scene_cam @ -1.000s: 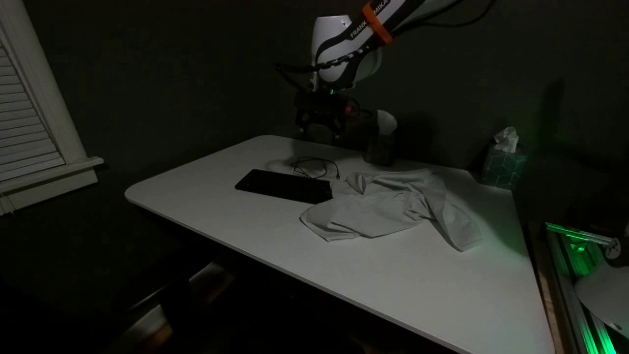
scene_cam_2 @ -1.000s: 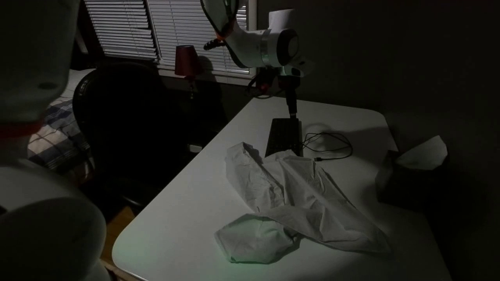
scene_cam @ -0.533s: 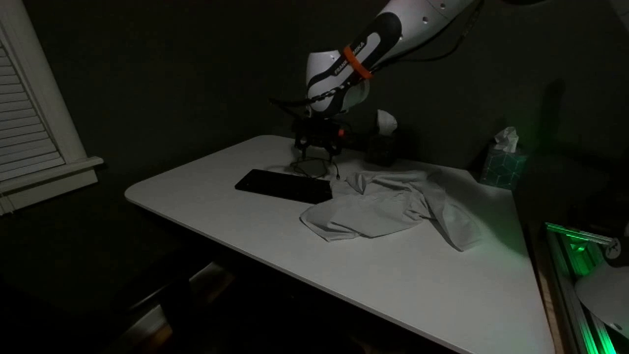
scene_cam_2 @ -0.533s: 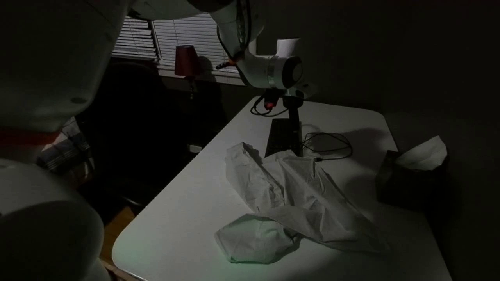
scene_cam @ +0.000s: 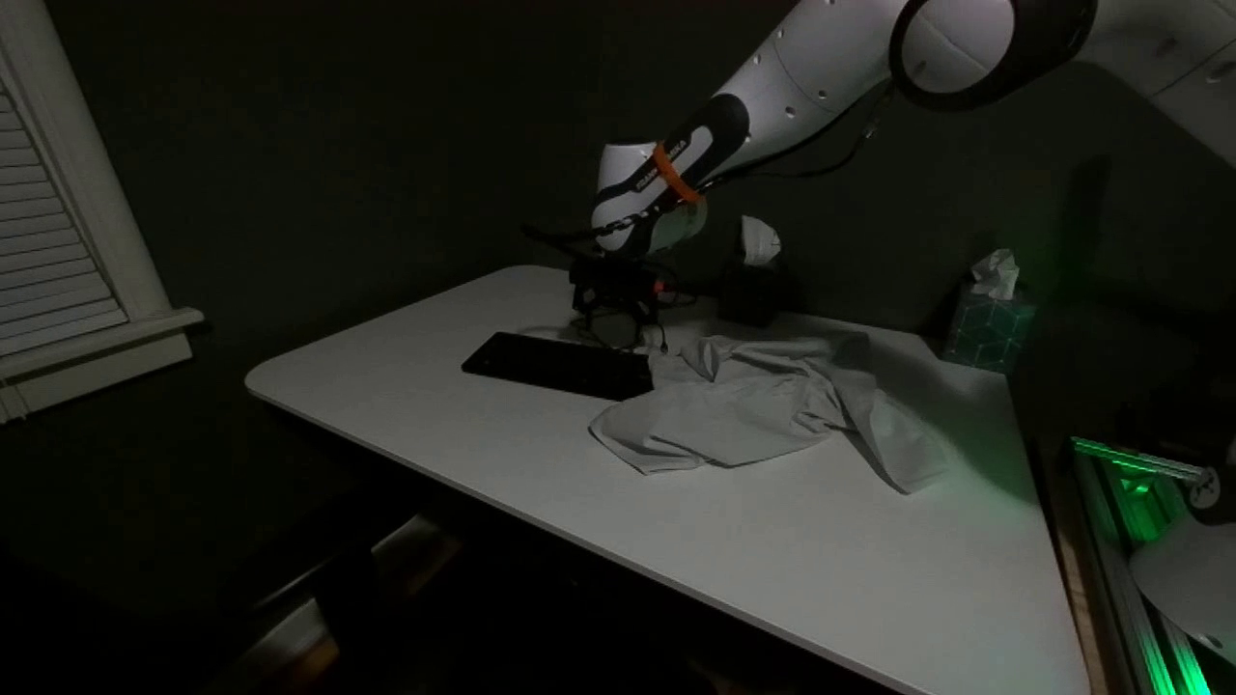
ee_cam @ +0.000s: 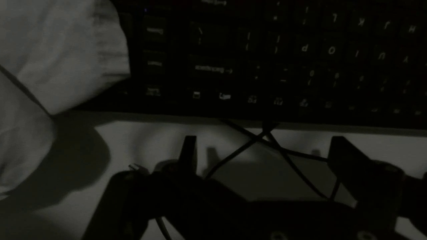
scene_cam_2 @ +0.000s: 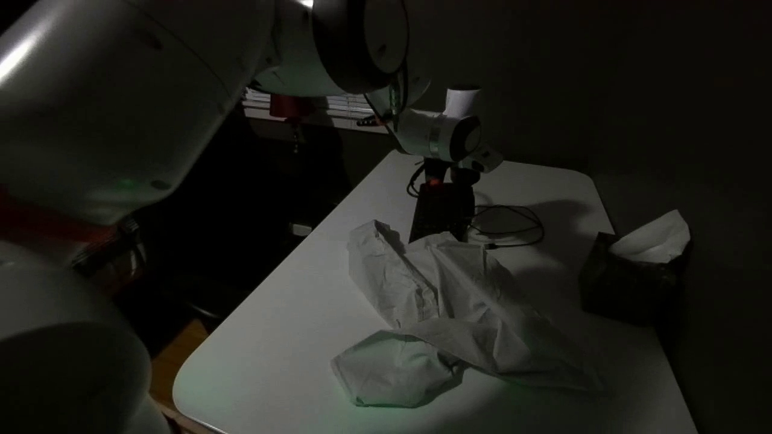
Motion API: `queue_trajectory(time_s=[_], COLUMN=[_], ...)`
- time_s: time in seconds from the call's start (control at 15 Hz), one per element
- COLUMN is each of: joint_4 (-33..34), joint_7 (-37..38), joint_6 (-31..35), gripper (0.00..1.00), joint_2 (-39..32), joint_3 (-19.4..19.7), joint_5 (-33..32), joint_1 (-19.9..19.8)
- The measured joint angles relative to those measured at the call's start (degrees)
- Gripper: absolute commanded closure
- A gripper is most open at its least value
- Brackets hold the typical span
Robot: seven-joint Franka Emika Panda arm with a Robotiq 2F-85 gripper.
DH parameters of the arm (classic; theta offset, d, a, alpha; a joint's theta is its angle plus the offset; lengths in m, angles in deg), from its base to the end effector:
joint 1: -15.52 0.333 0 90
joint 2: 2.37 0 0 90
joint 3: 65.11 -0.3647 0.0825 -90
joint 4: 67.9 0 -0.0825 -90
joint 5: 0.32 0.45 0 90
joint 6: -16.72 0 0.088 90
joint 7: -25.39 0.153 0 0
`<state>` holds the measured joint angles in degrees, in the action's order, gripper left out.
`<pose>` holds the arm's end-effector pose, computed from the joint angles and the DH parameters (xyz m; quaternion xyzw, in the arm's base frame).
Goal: Push the black object to the left
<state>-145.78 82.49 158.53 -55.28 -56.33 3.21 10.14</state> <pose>0.8329 -0.1813 0.1285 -0.8161 0.5678 -0.1074 0.0032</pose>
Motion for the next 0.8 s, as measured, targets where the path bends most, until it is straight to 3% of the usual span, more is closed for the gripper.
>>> queue_trajectory(time_s=[0.47, 0.8], joint_4=[7.36, 9.47], joint_7=[-0.48, 0.84], joint_6=[-0.75, -6.33], gripper=[0.0, 0.0], joint_2=[-6.27, -7.59], joint_3=[0.24, 0.68], joint_5=[0.86, 0.86], joint_1=[-1.09, -0.72])
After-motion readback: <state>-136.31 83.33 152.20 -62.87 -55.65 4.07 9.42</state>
